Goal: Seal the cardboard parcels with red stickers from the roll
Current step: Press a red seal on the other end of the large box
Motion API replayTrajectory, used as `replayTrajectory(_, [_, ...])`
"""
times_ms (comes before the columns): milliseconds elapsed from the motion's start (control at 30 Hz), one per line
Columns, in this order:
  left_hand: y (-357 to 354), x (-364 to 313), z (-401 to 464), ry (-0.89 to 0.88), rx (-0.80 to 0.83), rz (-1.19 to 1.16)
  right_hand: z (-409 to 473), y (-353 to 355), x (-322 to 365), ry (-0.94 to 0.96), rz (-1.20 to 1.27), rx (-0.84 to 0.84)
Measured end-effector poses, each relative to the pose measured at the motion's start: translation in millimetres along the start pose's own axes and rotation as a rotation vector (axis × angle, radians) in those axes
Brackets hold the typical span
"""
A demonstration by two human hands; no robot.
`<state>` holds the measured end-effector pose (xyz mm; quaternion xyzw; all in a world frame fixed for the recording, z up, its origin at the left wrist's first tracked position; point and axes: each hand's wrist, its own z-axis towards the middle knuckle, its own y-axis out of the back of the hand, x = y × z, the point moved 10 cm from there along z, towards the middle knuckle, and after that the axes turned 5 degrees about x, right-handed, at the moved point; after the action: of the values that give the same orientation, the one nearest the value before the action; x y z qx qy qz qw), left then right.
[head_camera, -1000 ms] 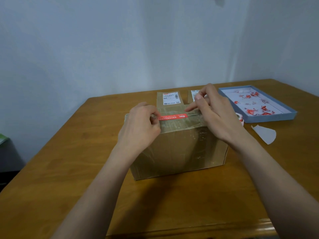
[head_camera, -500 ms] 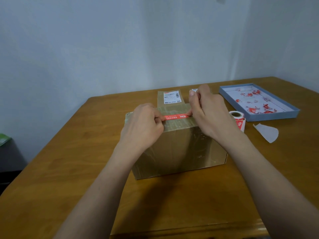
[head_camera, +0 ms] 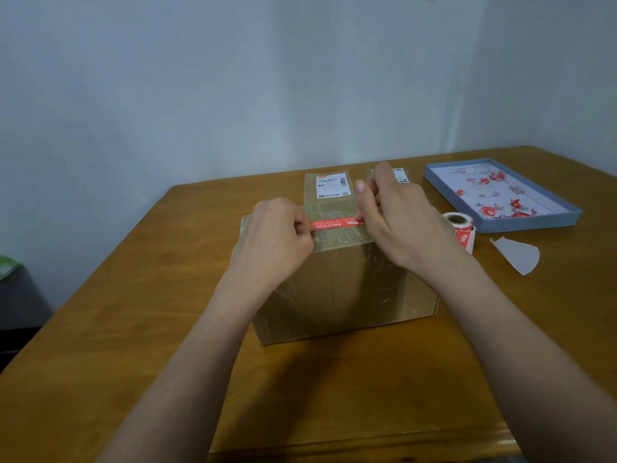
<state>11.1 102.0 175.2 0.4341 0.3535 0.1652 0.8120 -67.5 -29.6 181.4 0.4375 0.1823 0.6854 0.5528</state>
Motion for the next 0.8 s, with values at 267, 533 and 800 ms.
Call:
replayTrajectory(267, [3.3, 2.5, -3.7, 0.025, 0.006, -0.025, -3.0, 2.7, -18.5, -0.089, 0.154, -0.015])
replayTrajectory(533, [-0.5, 1.6, -0.4, 0.039, -0.017, 0.048, -1.4, -2.9, -8.1, -0.043, -0.029, 0.008])
replayTrajectory(800, [0.0, -11.3, -5.1, -0.129, -0.017, 0.078, -12.9, -2.2, -0.4, 0.079, 0.049, -0.039])
